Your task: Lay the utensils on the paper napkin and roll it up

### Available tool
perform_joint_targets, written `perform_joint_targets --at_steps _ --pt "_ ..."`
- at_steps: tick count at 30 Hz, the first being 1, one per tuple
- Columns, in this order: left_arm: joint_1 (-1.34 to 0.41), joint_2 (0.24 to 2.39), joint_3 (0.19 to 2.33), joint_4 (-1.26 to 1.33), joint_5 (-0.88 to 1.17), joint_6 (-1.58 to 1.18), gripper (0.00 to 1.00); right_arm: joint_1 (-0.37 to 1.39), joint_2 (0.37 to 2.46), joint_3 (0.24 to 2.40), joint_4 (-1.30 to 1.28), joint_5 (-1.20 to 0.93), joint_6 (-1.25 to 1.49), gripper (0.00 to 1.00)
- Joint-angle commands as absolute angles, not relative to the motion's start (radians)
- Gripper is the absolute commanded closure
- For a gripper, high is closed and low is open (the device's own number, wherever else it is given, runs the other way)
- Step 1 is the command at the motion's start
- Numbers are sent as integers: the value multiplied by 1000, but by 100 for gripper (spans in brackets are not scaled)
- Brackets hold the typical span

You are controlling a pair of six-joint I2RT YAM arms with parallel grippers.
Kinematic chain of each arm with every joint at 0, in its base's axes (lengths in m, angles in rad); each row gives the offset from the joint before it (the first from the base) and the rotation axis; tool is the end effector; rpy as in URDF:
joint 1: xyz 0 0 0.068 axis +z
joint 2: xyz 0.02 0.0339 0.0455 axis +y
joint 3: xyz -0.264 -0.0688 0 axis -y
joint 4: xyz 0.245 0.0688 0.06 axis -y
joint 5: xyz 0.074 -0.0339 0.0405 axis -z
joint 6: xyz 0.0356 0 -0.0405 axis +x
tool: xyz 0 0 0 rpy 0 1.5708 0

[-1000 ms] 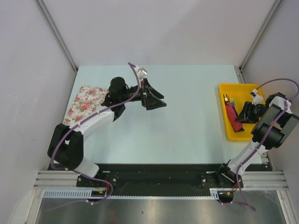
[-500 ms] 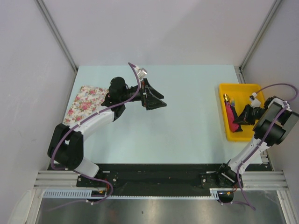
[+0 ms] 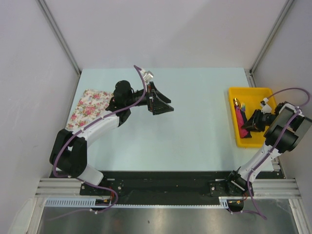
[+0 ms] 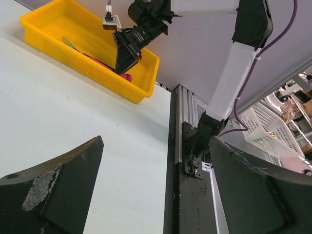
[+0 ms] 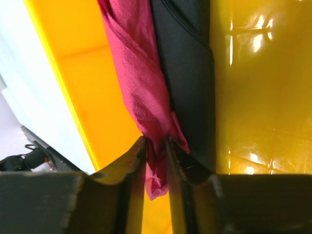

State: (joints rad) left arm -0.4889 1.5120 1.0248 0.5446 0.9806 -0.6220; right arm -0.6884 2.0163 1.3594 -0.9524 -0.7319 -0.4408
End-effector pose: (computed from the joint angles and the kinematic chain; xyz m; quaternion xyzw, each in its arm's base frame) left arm 0.2887 -0.1871 0.3207 0.3014 0.6271 -0.6129 0.3745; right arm 0.2936 -0.2107 0.1492 0.1221 0.9256 0.3119 0.1762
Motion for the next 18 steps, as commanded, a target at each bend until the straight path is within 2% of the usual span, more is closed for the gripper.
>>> perform_joint_targets --at_steps 1,2,8,12,18 --pt "-492 1491 1028 578 988 -632 5 -680 1953 1362 -936 -657 -479 68" --pt "-492 1491 1028 578 988 -632 5 -678 1935 1365 -939 -658 -485 64" --pt "-492 1477 1019 571 983 -624 5 -689 1899 1443 -999 -664 -529 57" --pt "-492 1471 1009 572 983 -626 5 -690 1876 1485 -1060 -686 -568 57" --pt "-491 1471 1006 581 982 -629 5 -675 1856 1471 -1143 -704 -644 69"
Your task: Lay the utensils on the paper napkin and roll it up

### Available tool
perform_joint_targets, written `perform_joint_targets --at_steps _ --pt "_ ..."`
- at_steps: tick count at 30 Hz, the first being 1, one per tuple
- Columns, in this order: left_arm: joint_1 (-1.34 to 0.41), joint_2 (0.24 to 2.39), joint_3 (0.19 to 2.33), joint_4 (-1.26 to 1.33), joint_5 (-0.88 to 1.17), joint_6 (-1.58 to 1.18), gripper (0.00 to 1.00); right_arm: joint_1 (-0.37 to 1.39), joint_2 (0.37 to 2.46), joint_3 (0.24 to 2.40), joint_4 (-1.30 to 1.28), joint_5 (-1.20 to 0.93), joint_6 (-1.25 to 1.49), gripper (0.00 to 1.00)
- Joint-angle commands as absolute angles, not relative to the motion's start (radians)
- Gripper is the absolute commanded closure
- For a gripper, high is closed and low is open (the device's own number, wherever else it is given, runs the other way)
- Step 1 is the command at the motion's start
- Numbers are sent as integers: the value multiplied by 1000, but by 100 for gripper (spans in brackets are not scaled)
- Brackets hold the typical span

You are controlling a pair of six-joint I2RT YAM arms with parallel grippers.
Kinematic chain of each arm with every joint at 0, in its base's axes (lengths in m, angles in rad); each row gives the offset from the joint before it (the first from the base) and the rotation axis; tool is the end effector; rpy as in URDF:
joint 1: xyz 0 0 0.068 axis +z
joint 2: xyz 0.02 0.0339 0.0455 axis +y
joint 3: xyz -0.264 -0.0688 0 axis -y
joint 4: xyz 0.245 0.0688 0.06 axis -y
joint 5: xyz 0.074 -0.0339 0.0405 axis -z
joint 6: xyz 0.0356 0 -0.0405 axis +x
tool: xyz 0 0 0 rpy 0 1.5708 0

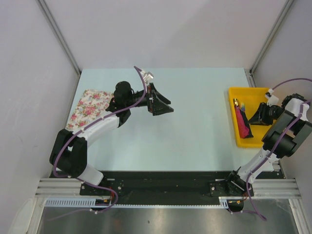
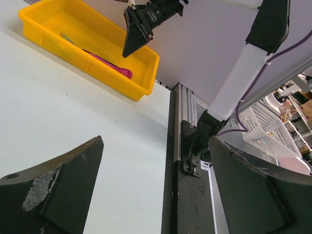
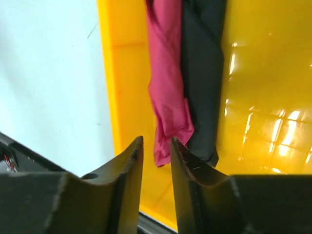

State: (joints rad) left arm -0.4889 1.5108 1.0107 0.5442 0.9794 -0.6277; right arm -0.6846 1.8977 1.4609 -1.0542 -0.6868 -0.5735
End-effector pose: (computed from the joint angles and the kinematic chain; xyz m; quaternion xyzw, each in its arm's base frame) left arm 0.2878 -0.1866 0.3163 0.2967 0.6322 -0.6136 0.3685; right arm 0.2933 -0.2103 0.2130 0.0388 0.9402 0.2499 0.2283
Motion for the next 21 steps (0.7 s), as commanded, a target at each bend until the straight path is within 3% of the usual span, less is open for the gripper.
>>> perform_joint_targets --at_steps 1,7,21 --pt "-492 1471 1005 586 980 -629 5 -675 1856 1462 -1146 -704 -646 71" --pt "-492 1471 1003 584 988 -624 5 -669 1881 1417 -1144 -664 -661 76" --pt "-491 1480 1008 578 982 -623 5 -667 1944 1319 -977 -522 -604 77"
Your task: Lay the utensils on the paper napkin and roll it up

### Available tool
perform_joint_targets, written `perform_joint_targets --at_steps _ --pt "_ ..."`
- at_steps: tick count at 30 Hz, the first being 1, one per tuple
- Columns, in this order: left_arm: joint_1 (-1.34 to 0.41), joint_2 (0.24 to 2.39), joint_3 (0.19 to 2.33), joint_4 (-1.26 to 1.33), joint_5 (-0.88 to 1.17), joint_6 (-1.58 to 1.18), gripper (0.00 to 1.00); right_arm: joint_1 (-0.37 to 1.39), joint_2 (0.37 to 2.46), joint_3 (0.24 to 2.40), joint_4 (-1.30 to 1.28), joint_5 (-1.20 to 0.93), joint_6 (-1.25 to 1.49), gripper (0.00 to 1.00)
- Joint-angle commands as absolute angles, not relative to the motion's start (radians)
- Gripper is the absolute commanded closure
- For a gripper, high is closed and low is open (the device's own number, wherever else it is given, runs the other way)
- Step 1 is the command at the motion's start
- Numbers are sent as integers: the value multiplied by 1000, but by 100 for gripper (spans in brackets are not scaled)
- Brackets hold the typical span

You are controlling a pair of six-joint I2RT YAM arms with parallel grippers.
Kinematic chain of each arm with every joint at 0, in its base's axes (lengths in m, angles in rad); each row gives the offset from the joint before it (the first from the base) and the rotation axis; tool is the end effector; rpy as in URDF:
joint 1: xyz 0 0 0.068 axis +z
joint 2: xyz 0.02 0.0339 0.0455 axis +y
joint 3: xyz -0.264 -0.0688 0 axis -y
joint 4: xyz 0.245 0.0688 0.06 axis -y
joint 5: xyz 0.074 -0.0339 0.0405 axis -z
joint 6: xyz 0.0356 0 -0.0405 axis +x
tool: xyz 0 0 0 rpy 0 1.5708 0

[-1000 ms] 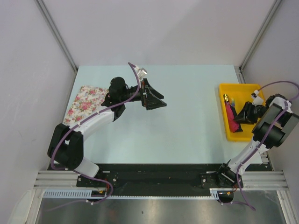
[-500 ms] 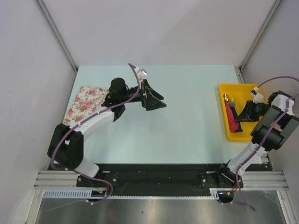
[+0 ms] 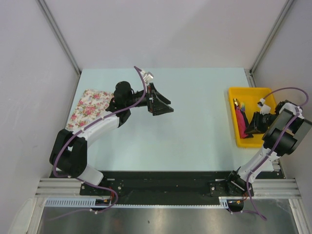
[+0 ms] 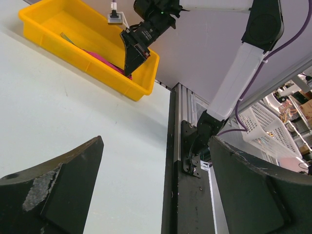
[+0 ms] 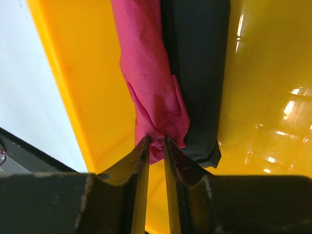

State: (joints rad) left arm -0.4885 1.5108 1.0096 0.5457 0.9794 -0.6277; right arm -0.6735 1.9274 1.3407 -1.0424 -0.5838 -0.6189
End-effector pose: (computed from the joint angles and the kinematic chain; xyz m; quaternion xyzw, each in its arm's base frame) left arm 0.2878 -0.1864 0.3161 0.2967 0.6321 -0.6135 0.3688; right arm 0.2806 -0.1988 0.1717 0.0345 0.9567 0.2465 0.1509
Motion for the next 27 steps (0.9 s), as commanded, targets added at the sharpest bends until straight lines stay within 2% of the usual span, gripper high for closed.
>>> perform_joint_targets --at_steps 1,10,15,26,27 --pt "-491 1483 1009 578 983 -623 5 -664 1944 1313 -959 -509 -600 77" --pt "-486 1483 1020 509 948 -594 4 -667 1947 1315 -917 -482 -578 77" --pt "-451 1473 1029 460 923 -574 1 -689 1905 1428 -998 -529 -594 74" --pt "-313 1457 1195 37 853 -375 0 -652 1790 1689 -1167 -692 -615 68" --pt "-299 1471 1219 -77 841 -358 0 -637 1780 1709 -1169 -705 -594 67"
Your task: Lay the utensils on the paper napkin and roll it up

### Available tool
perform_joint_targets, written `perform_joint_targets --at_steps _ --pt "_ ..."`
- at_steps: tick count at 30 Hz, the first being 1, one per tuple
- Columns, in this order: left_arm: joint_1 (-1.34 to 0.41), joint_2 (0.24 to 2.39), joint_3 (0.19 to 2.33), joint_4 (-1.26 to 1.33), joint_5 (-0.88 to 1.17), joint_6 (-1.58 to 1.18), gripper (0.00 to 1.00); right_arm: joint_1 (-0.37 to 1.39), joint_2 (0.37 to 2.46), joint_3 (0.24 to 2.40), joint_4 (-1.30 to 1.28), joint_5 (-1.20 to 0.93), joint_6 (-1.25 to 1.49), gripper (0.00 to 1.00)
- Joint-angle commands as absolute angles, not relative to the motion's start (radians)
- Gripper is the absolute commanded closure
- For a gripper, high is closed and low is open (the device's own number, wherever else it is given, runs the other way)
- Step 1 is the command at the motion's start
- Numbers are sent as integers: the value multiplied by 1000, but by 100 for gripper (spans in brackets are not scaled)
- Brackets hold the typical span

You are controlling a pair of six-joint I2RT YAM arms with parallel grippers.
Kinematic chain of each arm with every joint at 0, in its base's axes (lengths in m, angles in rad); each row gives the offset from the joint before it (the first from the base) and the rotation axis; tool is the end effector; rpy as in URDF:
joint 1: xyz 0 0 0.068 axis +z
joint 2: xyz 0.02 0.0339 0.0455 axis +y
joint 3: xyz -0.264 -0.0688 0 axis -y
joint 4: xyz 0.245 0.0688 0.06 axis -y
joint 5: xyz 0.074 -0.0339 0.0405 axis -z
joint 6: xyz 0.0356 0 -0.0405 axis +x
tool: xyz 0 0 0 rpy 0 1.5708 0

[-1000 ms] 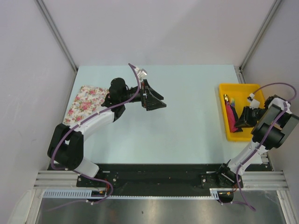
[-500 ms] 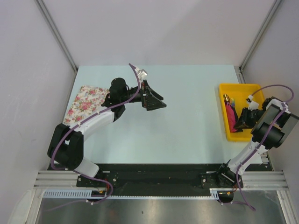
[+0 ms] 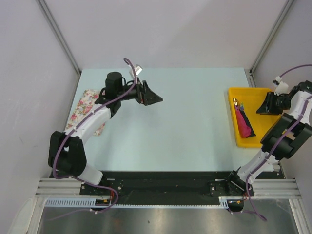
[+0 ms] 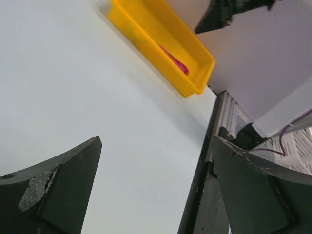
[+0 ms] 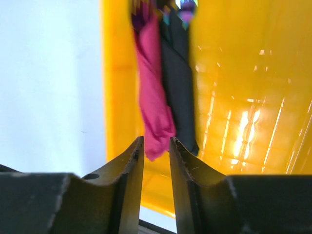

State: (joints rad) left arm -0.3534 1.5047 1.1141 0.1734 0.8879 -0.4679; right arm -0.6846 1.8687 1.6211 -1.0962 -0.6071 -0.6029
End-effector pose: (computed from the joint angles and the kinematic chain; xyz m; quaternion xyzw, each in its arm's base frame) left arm 0.3152 -0.1457 0.3183 0.2283 0.7183 -0.5328 0.3849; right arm 0.3018 -0.2201 0.2634 0.0049 0.9487 0.1727 0.2647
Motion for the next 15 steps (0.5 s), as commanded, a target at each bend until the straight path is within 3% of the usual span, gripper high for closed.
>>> perform_joint_targets --at_steps 1,3,10,15 --pt "-273 1479 1280 -139 812 -336 0 -599 1760 1713 -1164 -734 -580 59" --pt "-243 1488 1342 -310 689 -261 1 -551 1737 1717 -1144 -765 -516 50" --pt "-155 1500 1534 -662 459 -80 0 -229 1611 1584 -898 -802 -303 1" --pt "-133 1445 1453 -769 332 -3 0 -29 1485 1358 -726 -747 -219 0"
